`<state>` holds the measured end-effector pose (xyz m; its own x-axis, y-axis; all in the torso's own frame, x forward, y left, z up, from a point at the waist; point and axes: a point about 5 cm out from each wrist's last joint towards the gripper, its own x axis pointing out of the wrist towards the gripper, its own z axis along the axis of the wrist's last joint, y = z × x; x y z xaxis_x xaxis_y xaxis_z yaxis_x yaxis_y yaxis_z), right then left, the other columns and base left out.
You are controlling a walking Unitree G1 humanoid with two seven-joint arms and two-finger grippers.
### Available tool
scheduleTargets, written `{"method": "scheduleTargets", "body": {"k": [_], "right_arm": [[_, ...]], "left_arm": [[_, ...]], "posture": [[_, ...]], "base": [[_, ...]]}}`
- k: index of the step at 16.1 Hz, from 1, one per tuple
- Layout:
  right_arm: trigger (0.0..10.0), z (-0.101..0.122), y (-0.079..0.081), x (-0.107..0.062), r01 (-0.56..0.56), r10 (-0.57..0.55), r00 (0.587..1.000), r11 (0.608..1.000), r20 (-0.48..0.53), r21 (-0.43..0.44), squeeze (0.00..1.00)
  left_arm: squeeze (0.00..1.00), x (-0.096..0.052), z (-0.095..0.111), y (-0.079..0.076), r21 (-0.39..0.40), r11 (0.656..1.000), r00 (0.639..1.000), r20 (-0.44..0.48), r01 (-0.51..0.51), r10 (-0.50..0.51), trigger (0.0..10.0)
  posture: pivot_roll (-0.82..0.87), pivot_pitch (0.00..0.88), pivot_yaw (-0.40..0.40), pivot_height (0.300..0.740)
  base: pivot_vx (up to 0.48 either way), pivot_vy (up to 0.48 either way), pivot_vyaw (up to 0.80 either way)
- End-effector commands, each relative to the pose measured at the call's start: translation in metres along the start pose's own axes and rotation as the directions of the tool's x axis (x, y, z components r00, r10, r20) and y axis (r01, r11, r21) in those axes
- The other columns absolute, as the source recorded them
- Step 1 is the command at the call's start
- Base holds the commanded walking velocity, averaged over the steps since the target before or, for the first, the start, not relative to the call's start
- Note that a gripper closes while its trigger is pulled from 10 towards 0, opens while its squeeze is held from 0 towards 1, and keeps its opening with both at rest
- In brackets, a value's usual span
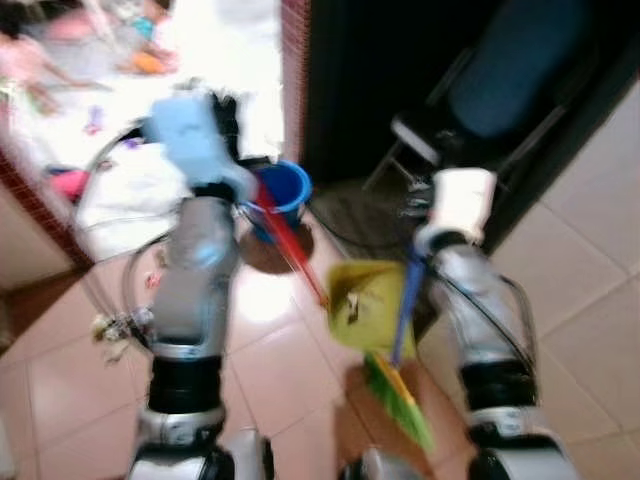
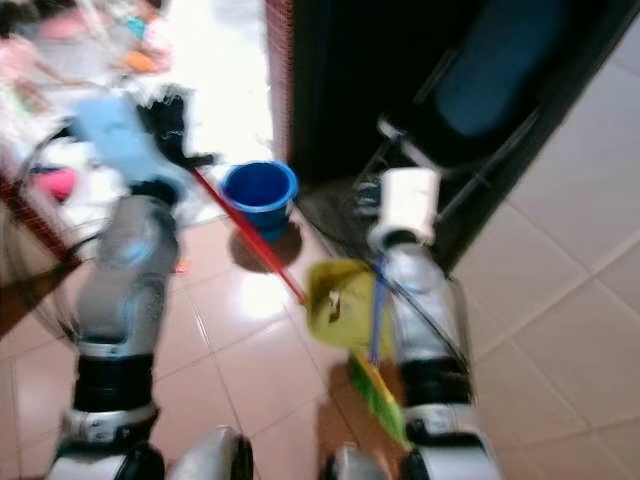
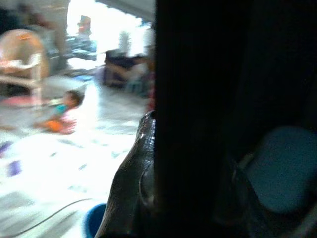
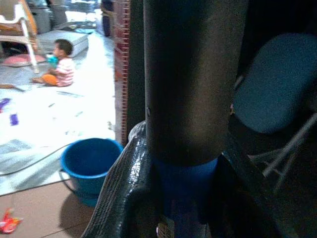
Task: Sweep floor
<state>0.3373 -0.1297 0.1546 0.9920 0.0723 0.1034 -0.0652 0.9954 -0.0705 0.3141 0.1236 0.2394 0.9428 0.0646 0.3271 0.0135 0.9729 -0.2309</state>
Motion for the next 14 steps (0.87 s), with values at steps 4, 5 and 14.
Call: {"method": "scheduleTargets", "body": {"k": [4, 5, 14], "right_arm": [[10.0, -0.008, -0.004, -0.004, 0.011, -0.011, 1.0, 0.999, -0.014, 0.03, 0.0], [10.0, -0.011, -0.005, -0.005, 0.008, -0.007, 1.0, 1.0, -0.021, 0.022, 0.0], [10.0, -0.015, -0.002, -0.008, -0.035, 0.035, 0.999, 0.999, -0.005, 0.022, 0.0]], "left_arm": [[0.0, 0.006, 0.011, 0.038, 0.024, 0.981, 0.98, 0.047, -0.194, 0.193, 10.0], [0.0, 0.007, 0.011, 0.049, 0.032, 0.97, 0.97, 0.044, -0.24, 0.239, 10.0], [0.0, 0.01, 0.012, 0.062, 0.146, 0.953, 0.963, 0.094, -0.266, 0.254, 10.0]], "posture": [[0.0, 0.046, -0.006, 0.74], [0.0, 0.04, -0.004, 0.74], [-0.01, 0.039, 0.002, 0.74]], "base": [[0.0, 0.0, 0.0], [0.0, 0.0, 0.0], [0.0, 0.0, 0.66]]}}
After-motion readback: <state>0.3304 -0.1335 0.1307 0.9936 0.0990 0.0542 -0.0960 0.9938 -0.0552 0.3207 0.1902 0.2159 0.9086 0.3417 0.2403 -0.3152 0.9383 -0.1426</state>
